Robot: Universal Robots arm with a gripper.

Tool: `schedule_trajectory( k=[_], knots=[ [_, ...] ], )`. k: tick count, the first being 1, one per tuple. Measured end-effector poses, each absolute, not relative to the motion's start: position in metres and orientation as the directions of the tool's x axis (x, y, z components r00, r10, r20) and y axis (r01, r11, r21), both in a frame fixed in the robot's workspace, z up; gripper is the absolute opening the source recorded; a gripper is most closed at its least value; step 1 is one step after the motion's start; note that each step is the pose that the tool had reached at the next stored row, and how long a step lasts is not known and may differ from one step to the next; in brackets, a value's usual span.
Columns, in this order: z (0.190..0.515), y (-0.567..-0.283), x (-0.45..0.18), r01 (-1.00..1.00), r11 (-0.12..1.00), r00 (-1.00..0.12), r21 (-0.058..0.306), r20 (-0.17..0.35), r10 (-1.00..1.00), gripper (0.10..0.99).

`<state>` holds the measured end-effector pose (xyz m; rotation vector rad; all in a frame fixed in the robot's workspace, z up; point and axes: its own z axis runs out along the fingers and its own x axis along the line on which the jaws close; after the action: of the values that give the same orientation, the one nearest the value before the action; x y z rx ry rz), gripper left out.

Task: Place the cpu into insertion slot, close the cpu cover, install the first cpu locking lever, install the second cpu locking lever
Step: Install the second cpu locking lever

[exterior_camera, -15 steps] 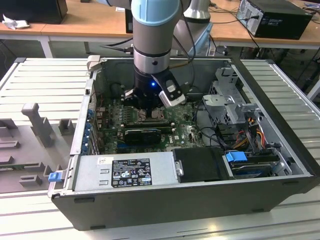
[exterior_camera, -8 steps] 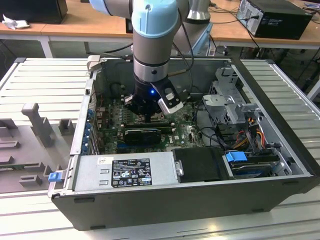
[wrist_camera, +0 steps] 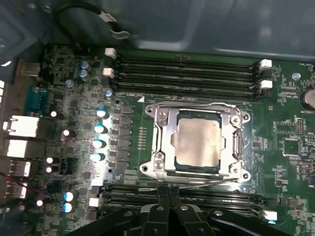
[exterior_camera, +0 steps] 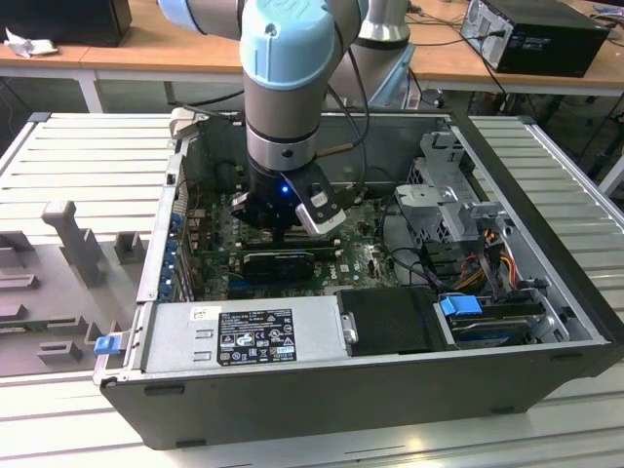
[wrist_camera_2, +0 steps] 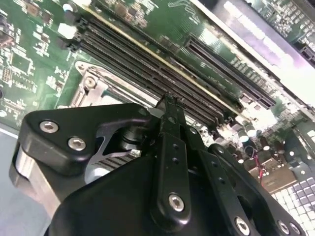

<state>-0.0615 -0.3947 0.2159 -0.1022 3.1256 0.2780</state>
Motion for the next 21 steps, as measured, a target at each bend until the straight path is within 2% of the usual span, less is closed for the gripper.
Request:
schedule_trajectory(
  k=[5,21],
  knots=[
    [0.216,-0.401,-0.065,-0.065,0.966,-0.998,0.251,-0.013,-0.064,0.106],
    [0.206,-0.407,-0.076,-0.062,0.950,-0.998,0.305,-0.016,-0.060,0.106]
  ],
)
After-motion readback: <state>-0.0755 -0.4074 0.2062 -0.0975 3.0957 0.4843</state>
